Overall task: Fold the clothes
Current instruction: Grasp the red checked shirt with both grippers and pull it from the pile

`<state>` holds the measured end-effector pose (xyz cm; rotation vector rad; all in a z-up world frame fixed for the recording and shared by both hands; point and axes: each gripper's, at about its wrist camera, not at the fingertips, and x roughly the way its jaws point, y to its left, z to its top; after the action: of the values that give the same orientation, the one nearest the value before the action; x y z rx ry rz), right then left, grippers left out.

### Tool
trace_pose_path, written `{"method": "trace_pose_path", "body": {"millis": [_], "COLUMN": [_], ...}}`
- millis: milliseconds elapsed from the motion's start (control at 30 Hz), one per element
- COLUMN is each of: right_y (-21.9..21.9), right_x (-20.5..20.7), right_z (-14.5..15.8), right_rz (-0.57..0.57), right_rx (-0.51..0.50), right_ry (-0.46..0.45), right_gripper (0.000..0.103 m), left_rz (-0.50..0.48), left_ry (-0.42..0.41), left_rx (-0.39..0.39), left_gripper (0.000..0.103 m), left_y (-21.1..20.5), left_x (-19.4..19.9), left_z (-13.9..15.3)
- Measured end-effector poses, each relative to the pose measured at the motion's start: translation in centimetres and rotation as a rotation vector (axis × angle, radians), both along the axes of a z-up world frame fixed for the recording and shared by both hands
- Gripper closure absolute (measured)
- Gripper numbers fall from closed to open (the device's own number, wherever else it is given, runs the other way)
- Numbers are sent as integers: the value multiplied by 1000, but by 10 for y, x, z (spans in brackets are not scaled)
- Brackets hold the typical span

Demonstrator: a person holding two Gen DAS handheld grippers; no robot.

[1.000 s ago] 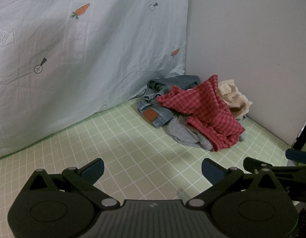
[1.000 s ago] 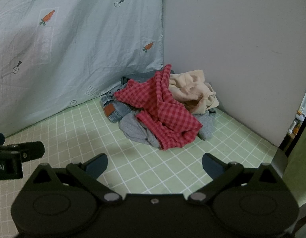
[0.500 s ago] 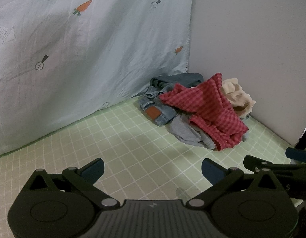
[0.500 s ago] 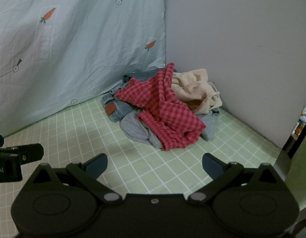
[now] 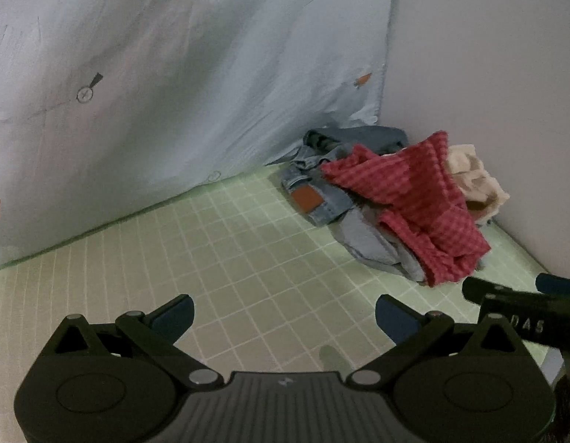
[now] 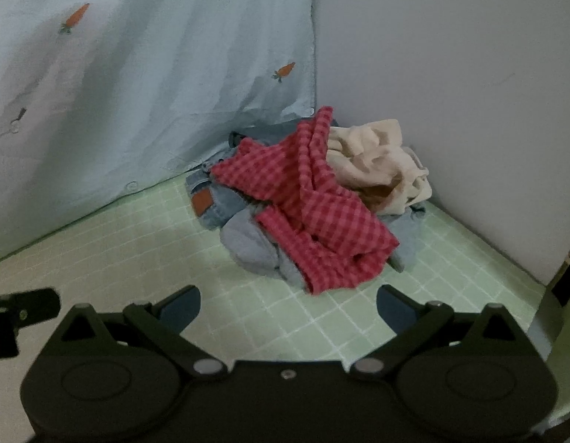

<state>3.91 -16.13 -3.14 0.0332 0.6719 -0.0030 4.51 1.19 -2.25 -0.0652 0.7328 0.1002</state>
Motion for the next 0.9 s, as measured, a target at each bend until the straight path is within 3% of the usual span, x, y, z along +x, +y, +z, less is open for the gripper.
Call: {"method": "trace_pose_path", "body": {"millis": [200, 300, 367, 500, 533, 600, 633, 667, 800, 900], "right_y": [-16, -17, -16, -11, -11, -10, -8, -6, 17, 41], "right_x": [54, 90, 114, 159, 169, 186, 189, 191, 171, 147], "right_z": [-5, -13, -22, -38, -41, -45, -45, -44, -23, -7], "right_rz": [-20, -18, -4, 2, 1, 18, 33, 58, 222, 349], "right_rx": [18, -14, -42, -114, -123, -126, -124, -119, -88, -1], "right_ry": [-30, -33, -28, -11, -5, 7, 7, -2, -104, -114], "right_gripper": [4, 13, 25, 35, 40, 68, 93, 98, 100, 100], "left_rz": [22, 36, 57, 113, 137, 189, 218, 245, 318, 334], "left_ry": [14, 28, 39, 61, 66, 76, 81, 84, 58, -2], "left_rx": [-34, -55, -67, -89, -94, -111, -127, -147, -236, -323], "left_gripper": [0, 0, 0, 0, 0, 1, 1, 2, 11, 20], "left_y": [4, 10, 18, 35, 41, 53, 59, 66, 81, 88], "left_x": [34, 51, 59, 72, 73, 72, 71, 68, 54, 39], "left_z": [-7, -12, -16, -24, -25, -28, -30, -32, -32, -23]}}
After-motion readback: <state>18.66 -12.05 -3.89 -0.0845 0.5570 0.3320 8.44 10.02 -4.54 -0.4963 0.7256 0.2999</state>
